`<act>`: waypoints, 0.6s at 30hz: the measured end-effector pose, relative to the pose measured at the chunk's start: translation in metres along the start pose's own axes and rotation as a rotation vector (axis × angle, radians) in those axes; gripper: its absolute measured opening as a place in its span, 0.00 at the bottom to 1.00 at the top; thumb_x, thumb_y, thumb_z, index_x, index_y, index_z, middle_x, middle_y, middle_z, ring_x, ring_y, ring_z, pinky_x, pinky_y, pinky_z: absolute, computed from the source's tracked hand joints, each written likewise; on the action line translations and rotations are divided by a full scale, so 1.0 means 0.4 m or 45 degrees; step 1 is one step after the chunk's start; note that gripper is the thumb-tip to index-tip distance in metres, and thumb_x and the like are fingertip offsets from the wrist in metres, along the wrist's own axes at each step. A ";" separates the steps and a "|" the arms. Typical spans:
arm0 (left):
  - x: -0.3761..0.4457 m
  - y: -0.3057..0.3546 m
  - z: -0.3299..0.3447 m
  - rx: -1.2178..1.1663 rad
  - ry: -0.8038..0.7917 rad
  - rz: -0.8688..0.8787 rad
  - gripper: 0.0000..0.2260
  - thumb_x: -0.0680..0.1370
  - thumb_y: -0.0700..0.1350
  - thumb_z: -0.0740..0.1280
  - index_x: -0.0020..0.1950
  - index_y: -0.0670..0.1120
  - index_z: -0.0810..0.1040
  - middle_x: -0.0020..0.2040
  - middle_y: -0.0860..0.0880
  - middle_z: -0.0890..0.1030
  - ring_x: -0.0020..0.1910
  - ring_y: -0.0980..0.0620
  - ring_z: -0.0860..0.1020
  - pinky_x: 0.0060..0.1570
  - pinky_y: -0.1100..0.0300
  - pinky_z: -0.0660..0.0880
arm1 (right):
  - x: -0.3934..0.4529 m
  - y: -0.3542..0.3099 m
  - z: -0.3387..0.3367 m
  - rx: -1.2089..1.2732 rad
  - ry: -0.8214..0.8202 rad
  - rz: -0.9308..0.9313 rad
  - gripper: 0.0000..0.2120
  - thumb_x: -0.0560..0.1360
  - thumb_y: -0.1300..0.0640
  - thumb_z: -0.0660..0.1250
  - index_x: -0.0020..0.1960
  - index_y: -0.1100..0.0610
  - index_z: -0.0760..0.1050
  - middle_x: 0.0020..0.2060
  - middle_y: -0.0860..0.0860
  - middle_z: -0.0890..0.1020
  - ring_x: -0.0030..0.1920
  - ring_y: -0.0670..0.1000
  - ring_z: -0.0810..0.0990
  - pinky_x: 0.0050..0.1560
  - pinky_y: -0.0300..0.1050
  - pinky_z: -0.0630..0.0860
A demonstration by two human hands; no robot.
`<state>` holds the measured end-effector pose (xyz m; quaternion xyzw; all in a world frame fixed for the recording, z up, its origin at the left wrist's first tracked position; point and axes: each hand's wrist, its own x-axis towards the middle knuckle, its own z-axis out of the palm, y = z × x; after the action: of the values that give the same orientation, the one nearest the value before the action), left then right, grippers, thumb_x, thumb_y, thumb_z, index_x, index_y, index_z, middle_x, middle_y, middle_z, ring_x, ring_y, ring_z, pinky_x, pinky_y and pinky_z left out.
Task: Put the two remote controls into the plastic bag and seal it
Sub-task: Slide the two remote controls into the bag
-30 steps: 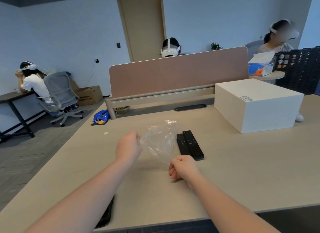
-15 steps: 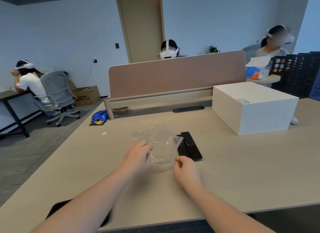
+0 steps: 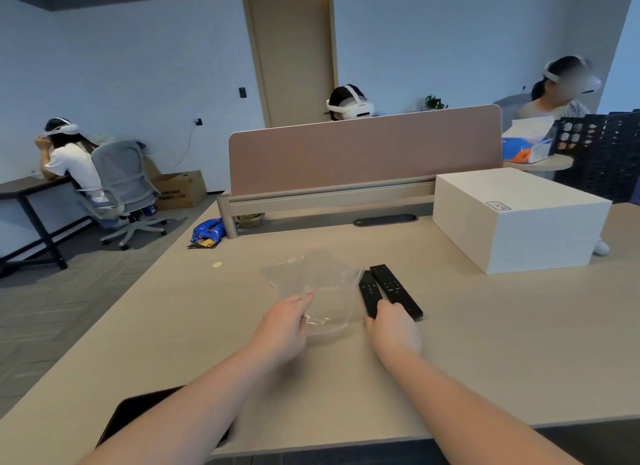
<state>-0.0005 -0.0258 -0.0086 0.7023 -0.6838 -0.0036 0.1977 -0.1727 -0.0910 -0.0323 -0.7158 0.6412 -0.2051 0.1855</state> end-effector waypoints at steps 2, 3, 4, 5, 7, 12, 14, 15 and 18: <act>0.008 -0.005 -0.002 -0.012 0.007 0.000 0.21 0.78 0.37 0.59 0.71 0.49 0.68 0.52 0.44 0.79 0.54 0.43 0.75 0.49 0.56 0.71 | 0.007 -0.004 0.001 -0.014 0.006 -0.009 0.08 0.78 0.58 0.59 0.54 0.61 0.72 0.54 0.58 0.78 0.52 0.59 0.80 0.44 0.47 0.74; 0.011 -0.005 -0.003 -0.011 0.013 -0.006 0.21 0.78 0.38 0.60 0.70 0.50 0.69 0.51 0.44 0.79 0.53 0.43 0.76 0.49 0.55 0.71 | 0.011 -0.004 0.002 -0.004 0.013 -0.004 0.07 0.78 0.61 0.58 0.53 0.61 0.72 0.53 0.58 0.79 0.52 0.59 0.80 0.45 0.47 0.75; 0.013 -0.001 -0.005 -0.003 0.018 -0.013 0.20 0.78 0.39 0.60 0.69 0.50 0.70 0.51 0.44 0.80 0.54 0.43 0.76 0.49 0.55 0.71 | 0.014 -0.003 0.000 0.012 0.023 0.005 0.07 0.77 0.62 0.58 0.52 0.61 0.72 0.52 0.58 0.80 0.52 0.59 0.80 0.45 0.47 0.75; 0.015 0.002 -0.005 0.007 0.027 -0.022 0.19 0.78 0.39 0.61 0.68 0.51 0.71 0.52 0.45 0.81 0.55 0.44 0.76 0.51 0.55 0.71 | 0.017 -0.002 -0.004 0.032 0.032 0.015 0.07 0.77 0.62 0.58 0.52 0.62 0.72 0.50 0.58 0.81 0.52 0.59 0.80 0.44 0.46 0.74; 0.018 0.008 -0.006 0.020 0.070 -0.063 0.17 0.78 0.42 0.62 0.67 0.53 0.73 0.53 0.49 0.82 0.56 0.46 0.76 0.52 0.55 0.73 | 0.019 -0.005 -0.016 0.088 0.057 0.015 0.07 0.76 0.61 0.59 0.51 0.63 0.73 0.49 0.59 0.82 0.50 0.59 0.80 0.42 0.45 0.72; 0.018 0.020 -0.016 -0.046 0.142 -0.171 0.13 0.77 0.44 0.65 0.61 0.52 0.73 0.47 0.53 0.83 0.53 0.46 0.78 0.48 0.54 0.74 | 0.013 -0.009 -0.065 0.422 0.186 0.076 0.08 0.74 0.58 0.62 0.44 0.63 0.76 0.38 0.58 0.80 0.37 0.57 0.74 0.39 0.48 0.73; 0.018 0.021 -0.018 -0.131 0.174 -0.223 0.11 0.76 0.42 0.66 0.57 0.49 0.72 0.40 0.53 0.80 0.48 0.45 0.79 0.45 0.54 0.73 | 0.000 -0.004 -0.101 0.599 0.268 0.087 0.09 0.75 0.58 0.63 0.49 0.62 0.78 0.36 0.55 0.78 0.37 0.55 0.74 0.39 0.48 0.73; 0.021 0.020 -0.020 -0.171 0.187 -0.260 0.10 0.76 0.42 0.67 0.56 0.47 0.72 0.39 0.52 0.79 0.47 0.44 0.78 0.45 0.54 0.73 | -0.011 -0.003 -0.121 0.690 0.307 0.077 0.11 0.75 0.58 0.63 0.54 0.60 0.79 0.37 0.53 0.78 0.39 0.54 0.75 0.38 0.44 0.72; 0.035 0.015 -0.021 -0.277 0.192 -0.394 0.06 0.75 0.40 0.68 0.51 0.45 0.76 0.40 0.48 0.81 0.47 0.44 0.78 0.43 0.56 0.71 | -0.062 -0.014 -0.163 0.919 0.356 -0.002 0.15 0.76 0.56 0.66 0.62 0.57 0.76 0.40 0.51 0.79 0.39 0.49 0.77 0.35 0.35 0.71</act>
<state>-0.0032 -0.0367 0.0047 0.7718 -0.5465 -0.0553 0.3203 -0.2050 -0.0657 0.0247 -0.5702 0.5462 -0.5134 0.3362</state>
